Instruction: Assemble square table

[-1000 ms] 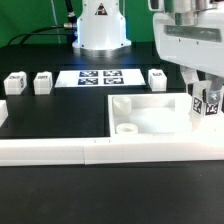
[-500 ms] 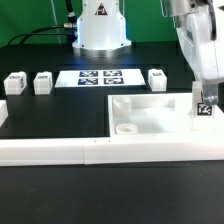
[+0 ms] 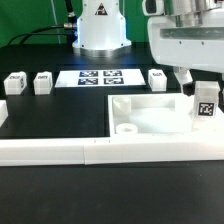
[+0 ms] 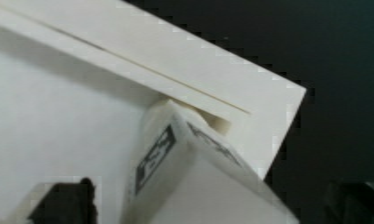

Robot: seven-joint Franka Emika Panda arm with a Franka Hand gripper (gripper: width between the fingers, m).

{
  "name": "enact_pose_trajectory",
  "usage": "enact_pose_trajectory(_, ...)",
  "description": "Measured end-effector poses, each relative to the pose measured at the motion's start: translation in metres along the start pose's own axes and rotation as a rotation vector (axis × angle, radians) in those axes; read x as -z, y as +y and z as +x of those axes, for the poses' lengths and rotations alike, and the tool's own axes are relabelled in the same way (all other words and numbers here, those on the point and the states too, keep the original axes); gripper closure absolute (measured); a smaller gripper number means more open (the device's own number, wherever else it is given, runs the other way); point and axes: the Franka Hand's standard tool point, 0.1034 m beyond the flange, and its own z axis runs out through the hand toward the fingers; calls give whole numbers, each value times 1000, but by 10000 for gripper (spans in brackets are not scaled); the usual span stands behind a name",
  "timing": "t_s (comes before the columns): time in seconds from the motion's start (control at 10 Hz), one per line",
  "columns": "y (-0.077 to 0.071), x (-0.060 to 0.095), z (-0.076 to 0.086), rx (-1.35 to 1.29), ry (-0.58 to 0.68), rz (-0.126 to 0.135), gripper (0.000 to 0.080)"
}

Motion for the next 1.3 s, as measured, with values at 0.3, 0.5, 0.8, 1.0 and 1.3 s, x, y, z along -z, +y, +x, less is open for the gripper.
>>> enact_pose_trajectory(0.3,0,-2,-1,494,-10,-72,151)
enact_pose_trajectory(0.5,-1,-2,2,616,-11,-76,151)
enact_pose_trajectory(0.8,-1,-2,1,504,-7,-75,245)
enact_pose_trajectory(1.0,2,-3,3,391,-3,-81,503)
enact_pose_trajectory(1.3,4,-4,2,-156,24,-69,503)
